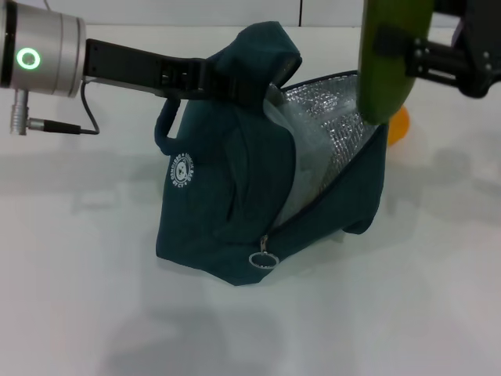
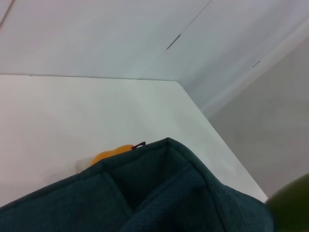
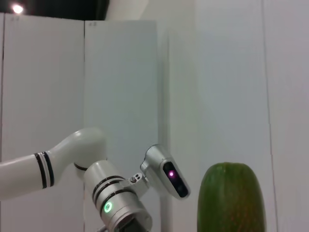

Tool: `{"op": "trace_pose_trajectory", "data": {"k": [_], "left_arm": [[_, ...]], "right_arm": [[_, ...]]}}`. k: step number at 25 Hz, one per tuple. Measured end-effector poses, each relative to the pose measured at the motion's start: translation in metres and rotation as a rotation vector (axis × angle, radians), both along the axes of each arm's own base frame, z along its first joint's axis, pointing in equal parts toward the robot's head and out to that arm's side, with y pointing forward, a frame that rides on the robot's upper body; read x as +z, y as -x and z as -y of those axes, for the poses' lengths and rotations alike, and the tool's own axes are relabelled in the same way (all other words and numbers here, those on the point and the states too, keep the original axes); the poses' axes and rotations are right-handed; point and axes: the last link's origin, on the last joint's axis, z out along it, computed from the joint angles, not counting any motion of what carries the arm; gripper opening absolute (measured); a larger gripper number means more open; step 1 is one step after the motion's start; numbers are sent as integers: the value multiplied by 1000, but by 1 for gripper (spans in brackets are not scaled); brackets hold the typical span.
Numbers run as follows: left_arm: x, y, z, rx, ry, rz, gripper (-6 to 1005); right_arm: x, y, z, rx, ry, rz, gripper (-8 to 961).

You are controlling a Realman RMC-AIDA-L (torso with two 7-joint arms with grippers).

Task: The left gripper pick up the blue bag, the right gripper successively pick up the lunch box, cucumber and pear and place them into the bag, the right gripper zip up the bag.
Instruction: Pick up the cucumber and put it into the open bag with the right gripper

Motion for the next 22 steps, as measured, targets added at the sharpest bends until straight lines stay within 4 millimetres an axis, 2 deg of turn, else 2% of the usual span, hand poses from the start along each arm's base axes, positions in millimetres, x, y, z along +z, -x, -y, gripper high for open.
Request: {"op": "trace_pose_trajectory", "data": {"k": [11, 22], "left_arm": [[-3, 3, 0, 6, 8, 5, 55], [-3, 3, -1, 3, 4, 5, 55]], "right_arm": [[-32, -18, -2, -48, 115, -48, 568], [-61, -16, -3, -34, 178, -61, 573]]}}
